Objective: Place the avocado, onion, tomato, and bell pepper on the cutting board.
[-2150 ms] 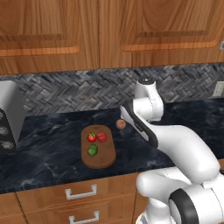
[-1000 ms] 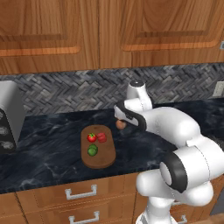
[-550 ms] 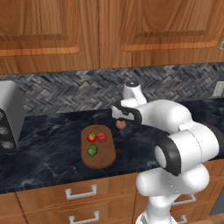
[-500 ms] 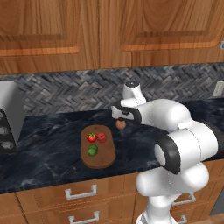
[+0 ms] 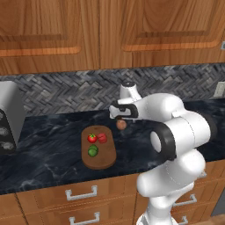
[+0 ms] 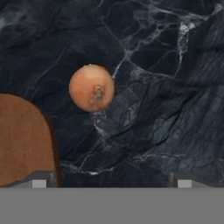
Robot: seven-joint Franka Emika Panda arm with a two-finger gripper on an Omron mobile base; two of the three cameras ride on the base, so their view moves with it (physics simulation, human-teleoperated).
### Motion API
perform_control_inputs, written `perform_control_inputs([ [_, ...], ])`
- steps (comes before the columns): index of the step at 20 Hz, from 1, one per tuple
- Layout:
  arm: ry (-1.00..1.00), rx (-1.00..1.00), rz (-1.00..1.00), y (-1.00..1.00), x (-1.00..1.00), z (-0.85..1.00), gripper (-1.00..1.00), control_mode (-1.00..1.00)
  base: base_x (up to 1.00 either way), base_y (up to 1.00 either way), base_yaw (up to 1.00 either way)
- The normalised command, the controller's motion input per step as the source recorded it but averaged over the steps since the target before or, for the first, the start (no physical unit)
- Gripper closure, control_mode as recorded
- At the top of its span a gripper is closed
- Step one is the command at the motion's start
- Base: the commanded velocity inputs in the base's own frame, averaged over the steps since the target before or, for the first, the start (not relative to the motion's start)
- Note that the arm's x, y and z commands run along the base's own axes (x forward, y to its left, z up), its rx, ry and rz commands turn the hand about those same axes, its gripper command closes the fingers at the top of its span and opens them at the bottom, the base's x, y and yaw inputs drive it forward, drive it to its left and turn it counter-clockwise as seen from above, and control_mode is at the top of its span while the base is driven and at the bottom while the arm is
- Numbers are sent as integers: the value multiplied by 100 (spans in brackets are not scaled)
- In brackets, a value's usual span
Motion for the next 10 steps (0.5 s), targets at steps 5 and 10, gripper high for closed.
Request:
perform_control_inputs([
  [5, 4, 0, 0, 1, 19, -6, -100, -100, 0, 0, 0],
  [10, 8, 0, 0, 0, 9, -11, -100, -100, 0, 0, 0],
])
